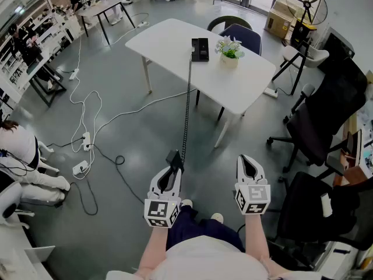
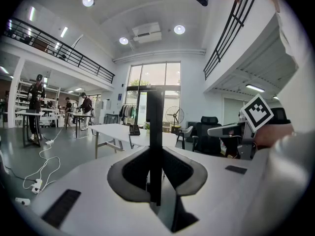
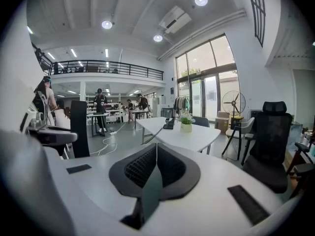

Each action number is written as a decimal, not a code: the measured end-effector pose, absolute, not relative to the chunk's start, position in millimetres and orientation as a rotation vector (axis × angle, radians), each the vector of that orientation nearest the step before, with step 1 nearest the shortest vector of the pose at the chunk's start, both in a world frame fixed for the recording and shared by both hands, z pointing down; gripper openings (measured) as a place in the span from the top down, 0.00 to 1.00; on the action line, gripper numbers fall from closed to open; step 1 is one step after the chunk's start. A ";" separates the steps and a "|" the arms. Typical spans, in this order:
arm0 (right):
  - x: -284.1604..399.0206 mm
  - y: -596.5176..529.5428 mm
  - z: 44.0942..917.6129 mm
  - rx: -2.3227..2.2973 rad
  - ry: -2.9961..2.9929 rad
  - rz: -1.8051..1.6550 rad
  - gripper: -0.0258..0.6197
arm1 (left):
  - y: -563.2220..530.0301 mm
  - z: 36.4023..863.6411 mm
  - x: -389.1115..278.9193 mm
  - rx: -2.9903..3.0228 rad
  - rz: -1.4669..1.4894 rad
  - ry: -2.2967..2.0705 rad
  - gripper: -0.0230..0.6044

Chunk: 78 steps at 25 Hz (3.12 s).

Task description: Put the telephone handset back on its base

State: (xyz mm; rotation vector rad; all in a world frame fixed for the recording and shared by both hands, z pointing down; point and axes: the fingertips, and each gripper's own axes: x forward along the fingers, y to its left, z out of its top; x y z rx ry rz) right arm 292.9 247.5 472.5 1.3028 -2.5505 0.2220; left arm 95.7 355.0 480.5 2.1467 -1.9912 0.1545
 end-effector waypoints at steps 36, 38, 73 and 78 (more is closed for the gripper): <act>204.8 277.7 493.8 1.382 -2.514 0.302 0.90 | 374.0 494.6 23.3 2.194 0.082 -1.858 0.84; 200.6 276.6 497.2 1.371 -2.511 0.311 0.90 | 375.1 497.5 21.8 2.188 0.089 -1.855 0.84; 136.3 45.8 492.1 1.309 -2.540 0.297 0.90 | 159.5 497.3 -42.6 2.099 0.063 -1.894 0.84; 134.2 15.3 495.9 1.314 -2.538 0.305 0.90 | 131.7 499.3 -47.5 2.090 0.073 -1.900 0.84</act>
